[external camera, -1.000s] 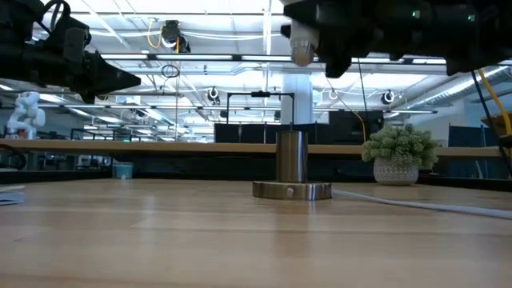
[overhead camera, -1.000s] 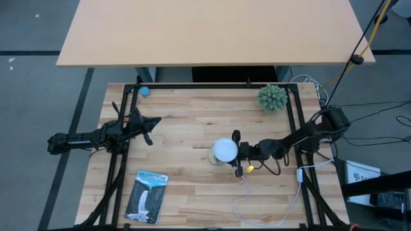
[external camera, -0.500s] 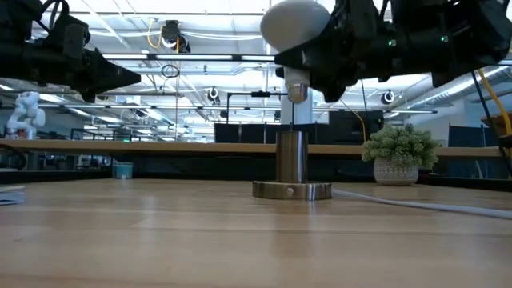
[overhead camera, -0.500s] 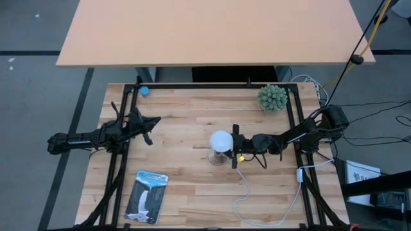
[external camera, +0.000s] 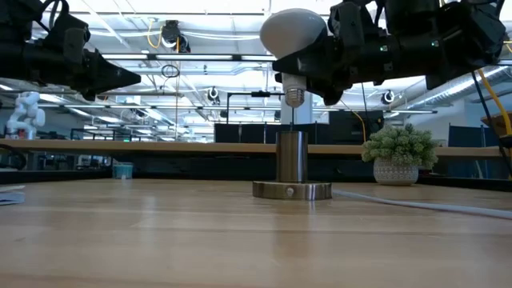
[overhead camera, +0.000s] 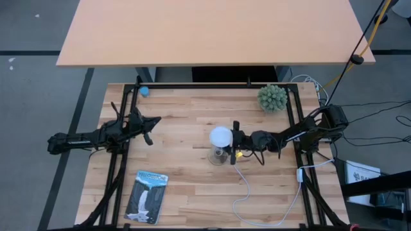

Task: Screw lightbulb
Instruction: Insert the lightbulb into the lamp

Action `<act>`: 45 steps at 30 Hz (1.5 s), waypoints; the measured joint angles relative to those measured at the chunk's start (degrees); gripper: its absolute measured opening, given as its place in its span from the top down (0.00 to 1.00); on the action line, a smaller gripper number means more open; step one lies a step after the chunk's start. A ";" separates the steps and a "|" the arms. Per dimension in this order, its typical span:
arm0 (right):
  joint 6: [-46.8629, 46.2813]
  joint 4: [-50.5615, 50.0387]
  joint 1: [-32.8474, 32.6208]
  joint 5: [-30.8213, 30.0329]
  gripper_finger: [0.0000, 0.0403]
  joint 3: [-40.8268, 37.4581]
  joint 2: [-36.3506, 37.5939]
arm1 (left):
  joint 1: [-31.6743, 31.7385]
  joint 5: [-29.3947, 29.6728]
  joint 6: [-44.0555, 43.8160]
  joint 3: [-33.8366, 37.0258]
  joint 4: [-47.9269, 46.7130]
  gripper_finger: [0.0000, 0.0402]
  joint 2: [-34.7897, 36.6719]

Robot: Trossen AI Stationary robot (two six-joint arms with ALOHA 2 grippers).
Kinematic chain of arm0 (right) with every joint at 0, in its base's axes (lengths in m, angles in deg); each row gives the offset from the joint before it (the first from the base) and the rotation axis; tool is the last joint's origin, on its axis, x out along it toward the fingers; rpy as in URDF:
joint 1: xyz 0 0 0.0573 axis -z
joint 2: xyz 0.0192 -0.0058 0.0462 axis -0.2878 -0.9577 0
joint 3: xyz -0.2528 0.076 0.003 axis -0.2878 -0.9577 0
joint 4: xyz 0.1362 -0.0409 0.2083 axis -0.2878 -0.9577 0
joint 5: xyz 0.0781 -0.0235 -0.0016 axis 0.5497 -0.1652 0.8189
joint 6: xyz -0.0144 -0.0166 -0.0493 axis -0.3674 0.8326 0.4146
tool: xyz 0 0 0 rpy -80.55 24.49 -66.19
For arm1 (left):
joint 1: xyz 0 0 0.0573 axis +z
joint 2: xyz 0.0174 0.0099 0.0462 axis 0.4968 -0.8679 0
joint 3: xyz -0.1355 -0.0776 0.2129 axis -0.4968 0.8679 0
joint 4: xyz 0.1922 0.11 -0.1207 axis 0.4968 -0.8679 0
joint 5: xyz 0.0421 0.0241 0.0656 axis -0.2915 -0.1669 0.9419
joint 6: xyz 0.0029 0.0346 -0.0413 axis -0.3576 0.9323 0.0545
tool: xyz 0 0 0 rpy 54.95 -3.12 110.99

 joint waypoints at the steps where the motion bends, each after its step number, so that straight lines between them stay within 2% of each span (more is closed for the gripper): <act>1: -0.32 -0.04 0.04 -0.04 0.63 0.00 0.00 | 0.00 -0.01 0.00 0.00 0.00 1.00 0.00; 11: -0.51 -0.27 -0.09 0.20 0.61 0.00 0.00 | 0.00 -0.24 0.13 -0.02 0.00 1.00 0.00; 26: -2.45 -5.95 -0.11 0.20 0.61 0.00 0.02 | 0.00 -0.24 0.04 -0.04 -0.02 1.00 0.00; 45: -4.47 -5.70 -0.22 1.72 0.61 0.02 0.02 | 0.00 -0.24 0.02 -0.04 -0.02 1.00 0.00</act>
